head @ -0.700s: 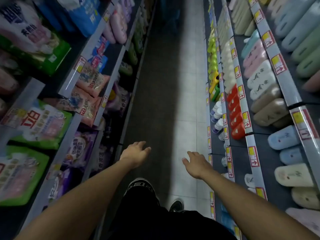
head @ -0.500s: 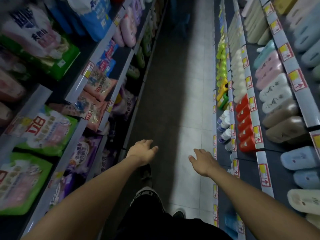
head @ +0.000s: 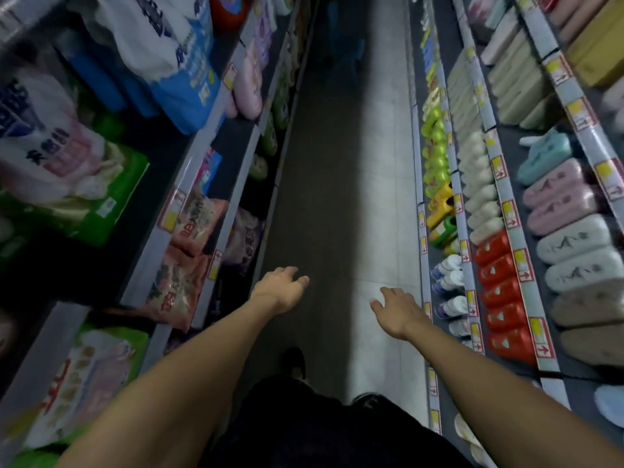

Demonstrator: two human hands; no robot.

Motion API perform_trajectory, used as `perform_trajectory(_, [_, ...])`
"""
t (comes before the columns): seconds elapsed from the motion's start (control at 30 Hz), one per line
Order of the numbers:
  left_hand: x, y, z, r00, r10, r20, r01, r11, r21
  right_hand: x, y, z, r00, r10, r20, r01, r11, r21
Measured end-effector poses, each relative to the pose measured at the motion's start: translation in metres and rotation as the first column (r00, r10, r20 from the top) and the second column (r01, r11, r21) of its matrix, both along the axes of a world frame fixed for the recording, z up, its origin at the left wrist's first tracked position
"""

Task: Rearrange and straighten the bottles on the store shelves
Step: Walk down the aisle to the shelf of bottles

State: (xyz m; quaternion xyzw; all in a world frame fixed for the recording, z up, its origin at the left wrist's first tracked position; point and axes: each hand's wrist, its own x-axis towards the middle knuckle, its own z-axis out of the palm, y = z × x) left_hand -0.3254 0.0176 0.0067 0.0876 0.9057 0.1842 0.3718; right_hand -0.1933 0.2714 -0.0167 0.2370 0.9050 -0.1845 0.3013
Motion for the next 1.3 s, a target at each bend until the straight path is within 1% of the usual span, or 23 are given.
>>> perform_trajectory(0.07, [-0.031, 0.007, -0.001, 1.0, -0.01, -0.009, 0.01, 1.0, 0.011, -0.031, -0.004, 0.004, 1.0, -0.012, -0.023, 0.012, 1.0, -0.008])
perform_trajectory(0.2, [-0.079, 0.03, -0.004, 0.996, -0.093, -0.013, 0.093, 0.995, 0.022, -0.083, -0.002, 0.013, 0.999, -0.021, -0.049, 0.02, 1.0, -0.014])
perform_trajectory(0.37, [-0.133, 0.066, -0.009, 0.989, -0.151, 0.004, 0.151, 0.989, 0.006, -0.136, 0.029, 0.015, 0.998, -0.039, -0.058, 0.038, 0.999, -0.012])
perform_trajectory(0.57, [-0.211, 0.125, -0.016, 0.98, -0.199, -0.012, 0.199, 0.98, -0.025, -0.2, 0.096, 0.0, 0.997, -0.058, -0.046, 0.058, 0.998, -0.008])
perform_trajectory(0.83, [-0.316, 0.225, -0.003, 0.983, -0.177, -0.058, 0.171, 0.981, -0.087, -0.312, 0.21, -0.01, 0.998, -0.044, -0.045, 0.043, 0.999, -0.033])
perform_trajectory(1.1, [-0.406, 0.318, 0.008, 0.99, -0.115, -0.077, 0.11, 0.991, -0.07, -0.408, 0.295, -0.011, 0.999, 0.024, -0.028, -0.026, 0.998, -0.065])
perform_trajectory(1.3, [-0.493, 0.353, 0.011, 0.981, -0.143, -0.134, 0.134, 0.988, -0.074, -0.487, 0.339, -0.008, 0.988, 0.157, 0.004, -0.157, 0.988, -0.011])
